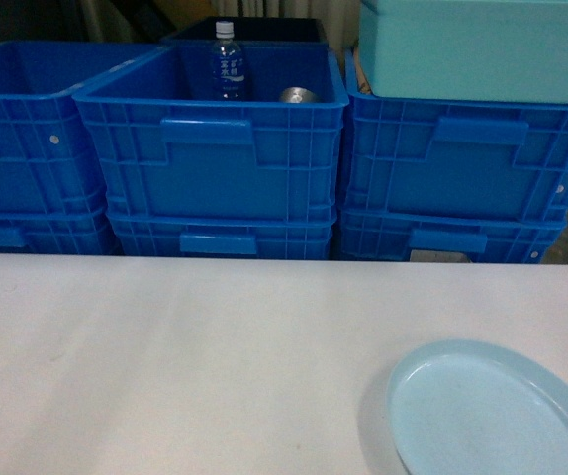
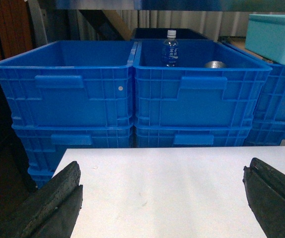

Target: Place blue tray on left shelf second layer neatly

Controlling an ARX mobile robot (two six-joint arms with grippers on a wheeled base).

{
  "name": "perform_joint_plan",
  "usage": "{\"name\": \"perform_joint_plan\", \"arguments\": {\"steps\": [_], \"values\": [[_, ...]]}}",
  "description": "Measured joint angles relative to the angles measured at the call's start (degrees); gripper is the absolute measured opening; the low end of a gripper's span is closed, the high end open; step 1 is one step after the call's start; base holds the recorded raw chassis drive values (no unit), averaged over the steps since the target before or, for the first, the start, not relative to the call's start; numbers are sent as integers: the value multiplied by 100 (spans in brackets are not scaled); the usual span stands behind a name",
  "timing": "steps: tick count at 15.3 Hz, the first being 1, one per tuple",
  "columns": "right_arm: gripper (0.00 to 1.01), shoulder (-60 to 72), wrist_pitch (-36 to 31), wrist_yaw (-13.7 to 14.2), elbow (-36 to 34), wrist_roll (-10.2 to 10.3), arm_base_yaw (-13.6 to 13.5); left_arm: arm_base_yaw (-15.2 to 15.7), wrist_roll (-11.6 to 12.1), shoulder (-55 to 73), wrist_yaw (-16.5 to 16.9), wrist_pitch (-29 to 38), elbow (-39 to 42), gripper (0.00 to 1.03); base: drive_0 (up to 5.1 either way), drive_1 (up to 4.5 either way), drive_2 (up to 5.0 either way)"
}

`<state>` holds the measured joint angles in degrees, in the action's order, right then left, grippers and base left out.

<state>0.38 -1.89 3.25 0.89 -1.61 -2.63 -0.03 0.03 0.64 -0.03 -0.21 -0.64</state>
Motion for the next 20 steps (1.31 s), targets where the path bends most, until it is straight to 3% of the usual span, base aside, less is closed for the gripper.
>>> {"name": "perform_joint_plan", "arguments": {"steps": [6, 7, 8, 10, 11, 12, 13, 14, 15, 17, 20], "values": [[98, 4, -9, 0, 0, 2, 0, 0, 0, 0, 0, 0, 0, 98, 0, 0, 0], [98, 133, -203, -61, 0, 7, 22, 0, 0, 0, 0, 0, 0, 98, 0, 0, 0], [98, 525, -634, -376, 13, 72, 168, 0, 0, 0, 0, 0, 0, 98, 0, 0, 0], [98, 2575, -1727, -1648, 472, 579, 1145, 0, 0, 0, 0, 0, 0, 98, 0, 0, 0], [98, 3989, -2074, -2579, 1276, 1252, 1716, 0, -2, 0, 0, 0, 0, 98, 0, 0, 0], [98, 5274, -2124, -3425, 2144, 2037, 1967, 0, 0, 0, 0, 0, -2, 98, 0, 0, 0], [98, 6404, -2205, -3930, 2730, 2686, 1952, 0, 0, 0, 4, 0, 0, 98, 0, 0, 0], [98, 7335, -2229, -4006, 3012, 3014, 1950, 0, 0, 0, 2, 0, 0, 98, 0, 0, 0], [98, 7868, -2339, -3897, 3025, 3073, 1952, 0, 0, 0, 0, 0, 0, 98, 0, 0, 0], [98, 8625, -2673, -3757, 2922, 3104, 1996, 0, 0, 0, 0, 0, 0, 98, 0, 0, 0], [98, 9326, -3294, -3912, 2551, 2990, 2035, 0, 0, 0, 0, 0, 0, 98, 0, 0, 0]]}}
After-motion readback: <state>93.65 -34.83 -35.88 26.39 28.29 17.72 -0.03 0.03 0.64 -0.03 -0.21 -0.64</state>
